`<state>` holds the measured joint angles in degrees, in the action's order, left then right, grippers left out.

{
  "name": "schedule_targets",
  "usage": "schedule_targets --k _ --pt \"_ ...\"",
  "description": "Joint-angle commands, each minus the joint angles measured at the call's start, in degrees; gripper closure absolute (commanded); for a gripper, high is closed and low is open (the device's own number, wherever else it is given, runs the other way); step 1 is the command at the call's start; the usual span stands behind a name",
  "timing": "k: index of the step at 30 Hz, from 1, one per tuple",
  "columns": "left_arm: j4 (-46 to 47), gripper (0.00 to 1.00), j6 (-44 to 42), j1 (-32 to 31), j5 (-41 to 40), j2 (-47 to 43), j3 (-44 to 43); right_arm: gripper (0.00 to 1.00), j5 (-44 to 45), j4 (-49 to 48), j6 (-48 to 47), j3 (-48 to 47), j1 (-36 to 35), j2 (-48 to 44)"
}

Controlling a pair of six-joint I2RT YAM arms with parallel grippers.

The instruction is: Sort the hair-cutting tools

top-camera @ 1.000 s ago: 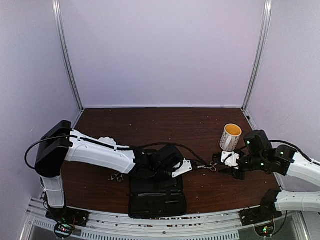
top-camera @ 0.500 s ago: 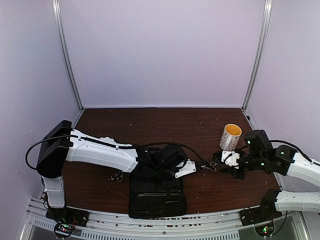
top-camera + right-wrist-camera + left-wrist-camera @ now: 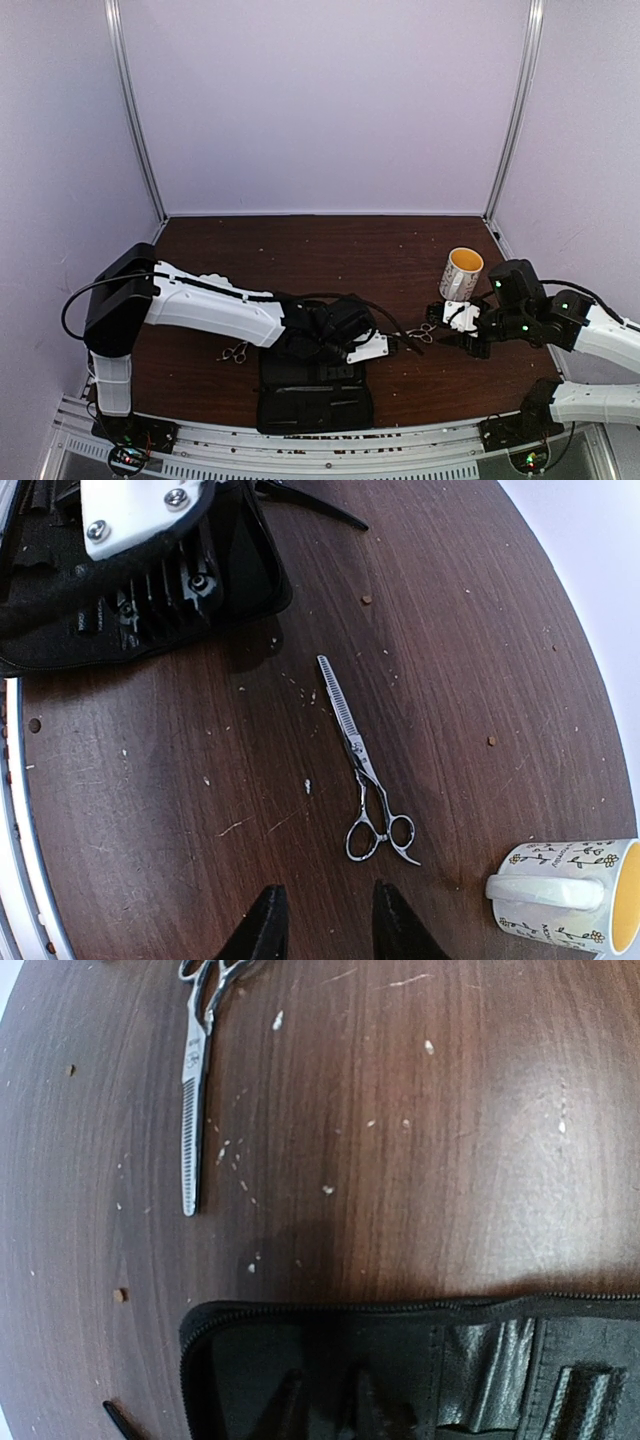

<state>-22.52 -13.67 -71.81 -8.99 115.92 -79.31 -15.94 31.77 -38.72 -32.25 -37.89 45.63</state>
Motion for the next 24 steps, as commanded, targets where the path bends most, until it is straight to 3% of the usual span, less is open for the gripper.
schedule_targets --k 1,11,24 --pt "-1.0 0.84 -0.9 -0.3 -2.4 0.4 -1.0 0.7 1.2 -1.1 0.8 0.5 0.2 -0.6" --pt "-0.9 0.92 -1.2 -0.2 -8.9 -2.6 1.9 0.7 1.4 -1.1 0.7 0.7 0.3 -0.7" --pt "0.3 0.94 5.0 1.1 -9.3 -5.5 4.8 0.7 1.4 -1.0 0.7 0.7 0.4 -0.4"
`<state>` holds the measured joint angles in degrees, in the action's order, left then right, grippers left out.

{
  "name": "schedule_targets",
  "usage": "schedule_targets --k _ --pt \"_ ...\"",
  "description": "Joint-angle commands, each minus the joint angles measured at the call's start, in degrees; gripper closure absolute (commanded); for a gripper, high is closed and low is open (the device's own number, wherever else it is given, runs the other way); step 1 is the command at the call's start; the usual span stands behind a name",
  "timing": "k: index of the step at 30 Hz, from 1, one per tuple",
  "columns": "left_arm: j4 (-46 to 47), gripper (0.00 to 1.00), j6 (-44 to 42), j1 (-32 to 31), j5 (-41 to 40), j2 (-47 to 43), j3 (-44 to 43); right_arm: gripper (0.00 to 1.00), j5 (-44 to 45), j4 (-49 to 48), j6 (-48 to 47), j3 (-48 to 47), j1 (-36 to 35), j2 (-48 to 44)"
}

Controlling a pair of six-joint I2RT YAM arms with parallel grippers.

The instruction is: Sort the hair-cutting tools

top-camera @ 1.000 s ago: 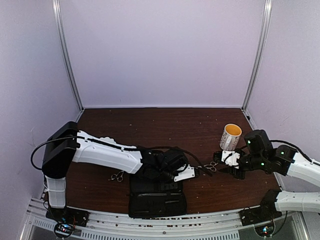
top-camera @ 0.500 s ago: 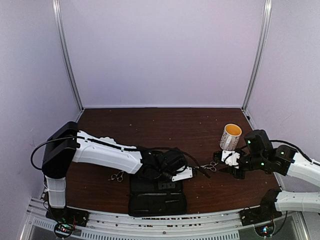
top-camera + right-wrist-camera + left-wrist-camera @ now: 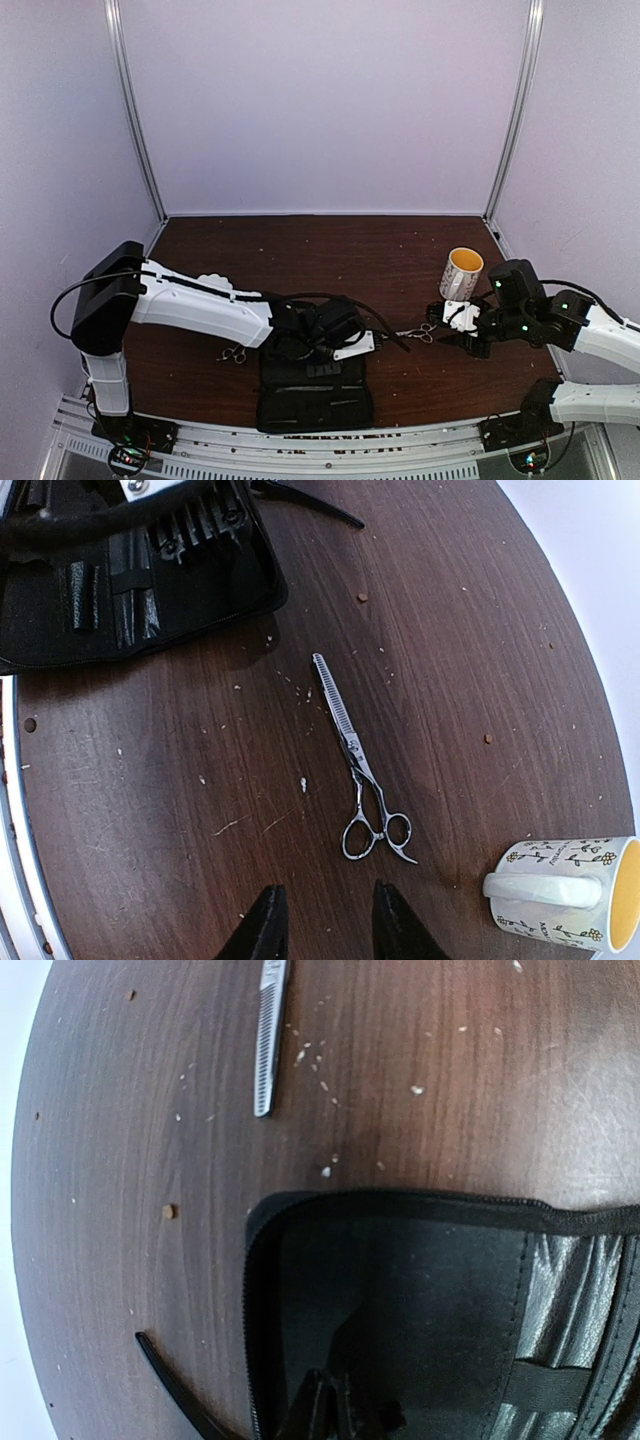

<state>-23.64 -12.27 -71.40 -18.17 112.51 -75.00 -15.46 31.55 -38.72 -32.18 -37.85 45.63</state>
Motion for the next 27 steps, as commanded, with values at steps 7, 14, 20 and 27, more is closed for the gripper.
schedule_targets --k 7,14,20,27 --pt "0.6 0.95 9.6 1.0 3.8 -0.5 -2.2 0.7 0.9 -0.7 0.6 0.7 0.4 -0.4" --pt "-3.3 1.0 13.0 1.6 -0.2 0.0 -3.9 0.7 0.8 -0.6 0.5 0.6 0.5 -0.6" --pt "-5.1 0.98 11.9 1.6 0.2 -0.6 -3.8 0.7 0.8 -0.6 0.5 0.7 0.6 -0.7" --pt "-5.6 0.84 9.9 1.6 -0.3 -2.6 -1.9 0.7 0.6 -0.3 0.4 0.7 0.7 -1.0"
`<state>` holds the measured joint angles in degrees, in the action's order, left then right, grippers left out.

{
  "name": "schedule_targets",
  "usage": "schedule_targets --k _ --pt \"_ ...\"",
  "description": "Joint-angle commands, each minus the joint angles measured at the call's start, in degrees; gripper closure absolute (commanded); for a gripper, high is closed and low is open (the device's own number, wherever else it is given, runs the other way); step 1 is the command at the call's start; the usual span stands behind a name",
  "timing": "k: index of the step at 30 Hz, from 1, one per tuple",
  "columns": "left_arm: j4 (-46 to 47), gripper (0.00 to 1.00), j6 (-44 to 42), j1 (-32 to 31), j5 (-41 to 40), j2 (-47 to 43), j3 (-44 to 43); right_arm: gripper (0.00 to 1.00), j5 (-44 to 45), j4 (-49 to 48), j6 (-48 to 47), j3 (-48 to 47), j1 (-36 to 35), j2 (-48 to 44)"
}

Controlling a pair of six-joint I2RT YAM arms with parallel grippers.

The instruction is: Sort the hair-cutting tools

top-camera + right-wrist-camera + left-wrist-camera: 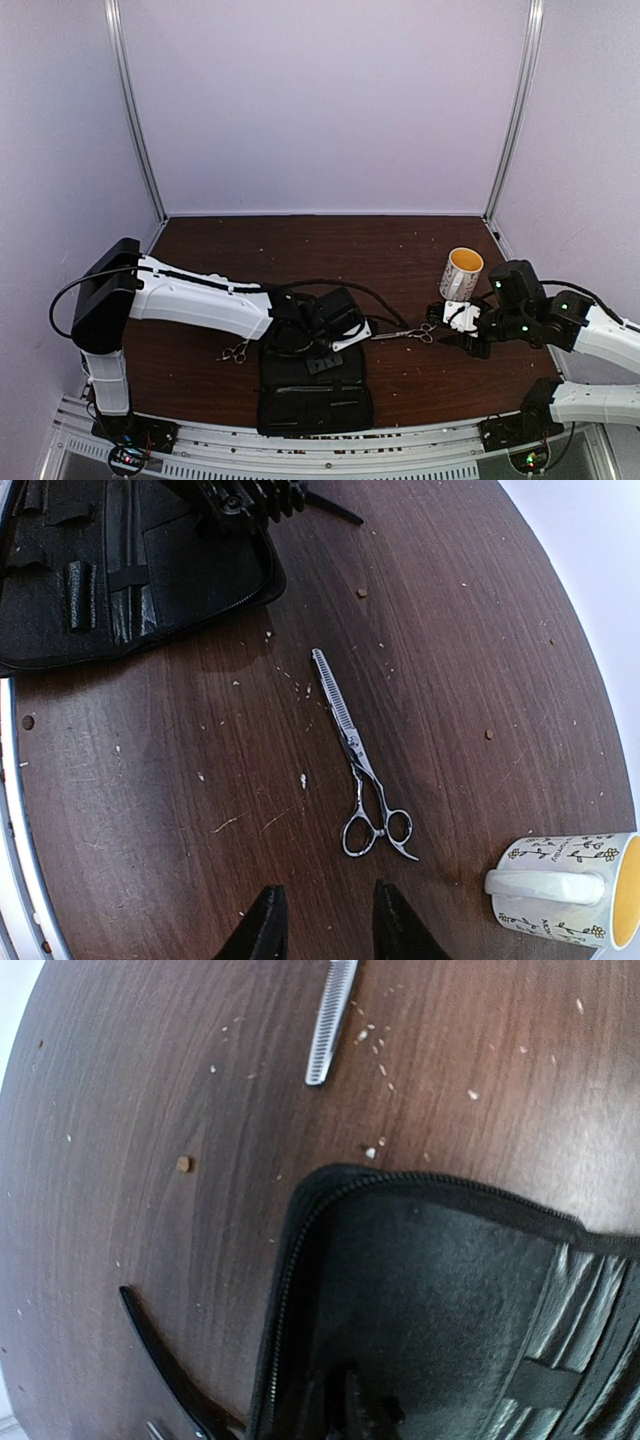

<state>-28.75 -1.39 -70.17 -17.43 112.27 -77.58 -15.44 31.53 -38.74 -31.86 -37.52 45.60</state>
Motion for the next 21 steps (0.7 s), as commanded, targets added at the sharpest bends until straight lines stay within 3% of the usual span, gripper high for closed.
schedule_targets --k 1,9,13,21 --pt "-0.6 0.8 -1.3 0.4 -1.0 -2.8 0.6 0.7 0.6 -0.3 0.4 0.4 0.3 -1.0" --pt "-3.5 0.62 -7.0 0.9 0.2 -10.2 -2.2 0.69 0.1 0.2 0.4 0.2 0.5 -1.1" --pt "-5.6 0.54 -6.0 6.1 -0.6 -14.3 -2.1 0.69 -0.3 0.3 0.3 0.1 0.5 -0.7" --pt "-5.4 0.54 0.3 16.1 8.1 -12.6 0.6 0.69 0.1 0.0 0.3 0.2 0.7 -0.9"
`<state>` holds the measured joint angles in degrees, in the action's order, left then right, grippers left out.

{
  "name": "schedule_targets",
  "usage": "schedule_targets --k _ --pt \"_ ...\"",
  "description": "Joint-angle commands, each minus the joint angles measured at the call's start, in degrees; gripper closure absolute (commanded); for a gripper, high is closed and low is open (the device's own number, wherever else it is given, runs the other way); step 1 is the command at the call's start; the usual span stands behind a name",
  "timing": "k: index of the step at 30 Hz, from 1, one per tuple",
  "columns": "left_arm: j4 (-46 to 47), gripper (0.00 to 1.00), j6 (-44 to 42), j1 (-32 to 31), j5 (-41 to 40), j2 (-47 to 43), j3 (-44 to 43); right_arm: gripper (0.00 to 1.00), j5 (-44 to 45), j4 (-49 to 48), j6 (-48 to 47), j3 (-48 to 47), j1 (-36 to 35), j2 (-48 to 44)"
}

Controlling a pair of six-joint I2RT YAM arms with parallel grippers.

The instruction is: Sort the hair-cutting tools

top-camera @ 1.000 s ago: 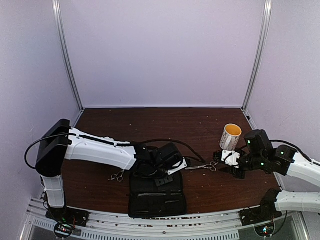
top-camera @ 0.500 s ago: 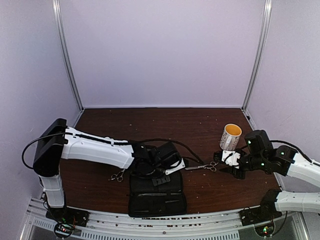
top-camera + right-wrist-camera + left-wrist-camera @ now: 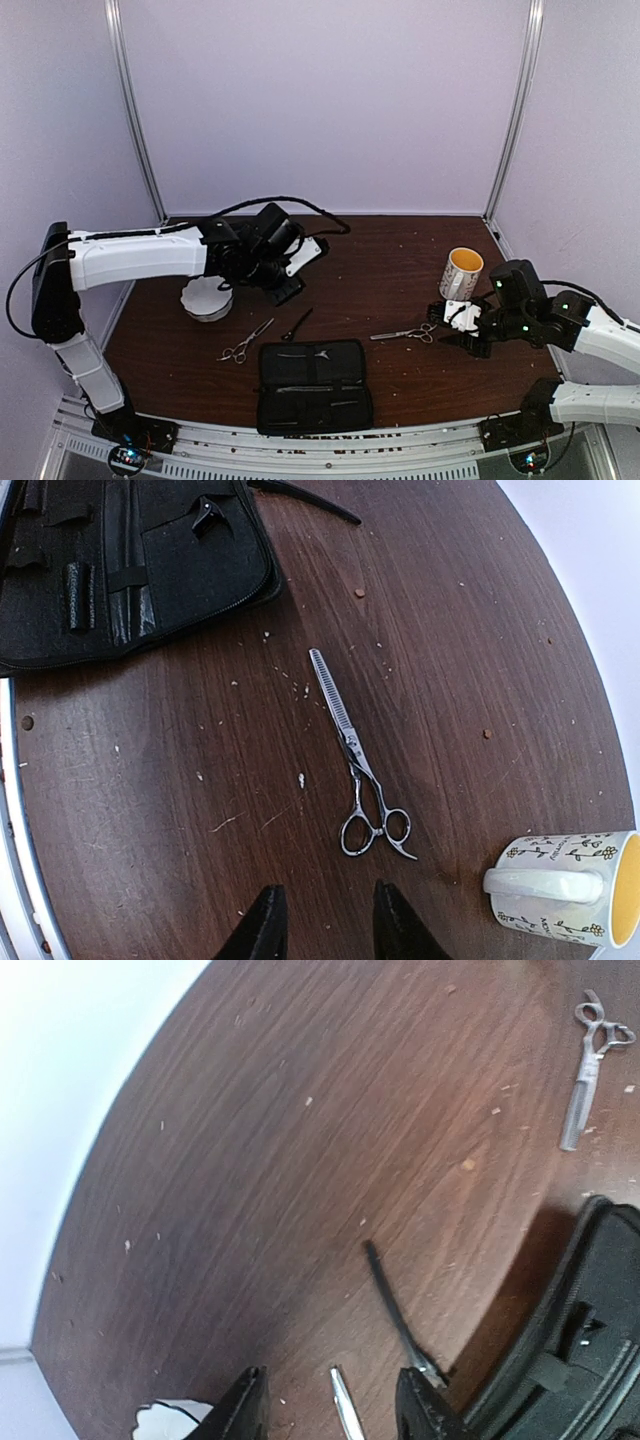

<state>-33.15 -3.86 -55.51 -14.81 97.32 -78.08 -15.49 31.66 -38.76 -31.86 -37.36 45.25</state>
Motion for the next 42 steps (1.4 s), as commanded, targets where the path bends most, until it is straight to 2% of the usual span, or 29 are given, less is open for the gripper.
schedule_targets --k 1,16,21,29,40,42 --pt "-1.6 0.55 3.0 1.9 6.5 3.6 0.6 0.69 0.2 -0.1 0.4 0.2 0.5 -0.4" --pt "-7.6 0.73 7.5 3.6 9.3 18.0 -9.0 0.69 0.8 -0.2 0.3 0.4 1.0 -0.7" --pt "-8.8 0.77 8.8 3.8 6.9 20.8 -11.1 0.69 0.7 -0.3 0.2 0.5 1.0 -0.8" --pt "-9.3 0.83 9.9 4.8 8.8 23.3 -12.1 0.69 0.7 -0.2 0.1 0.4 1.1 -0.6" --pt "-9.3 0.85 10.4 5.0 11.0 25.2 -12.5 0.69 0.8 -0.1 0.0 0.4 1.1 -0.4" --pt "-9.5 0.78 10.7 5.0 10.8 25.2 -12.7 0.69 0.8 -0.1 0.0 0.5 1.1 -0.3"
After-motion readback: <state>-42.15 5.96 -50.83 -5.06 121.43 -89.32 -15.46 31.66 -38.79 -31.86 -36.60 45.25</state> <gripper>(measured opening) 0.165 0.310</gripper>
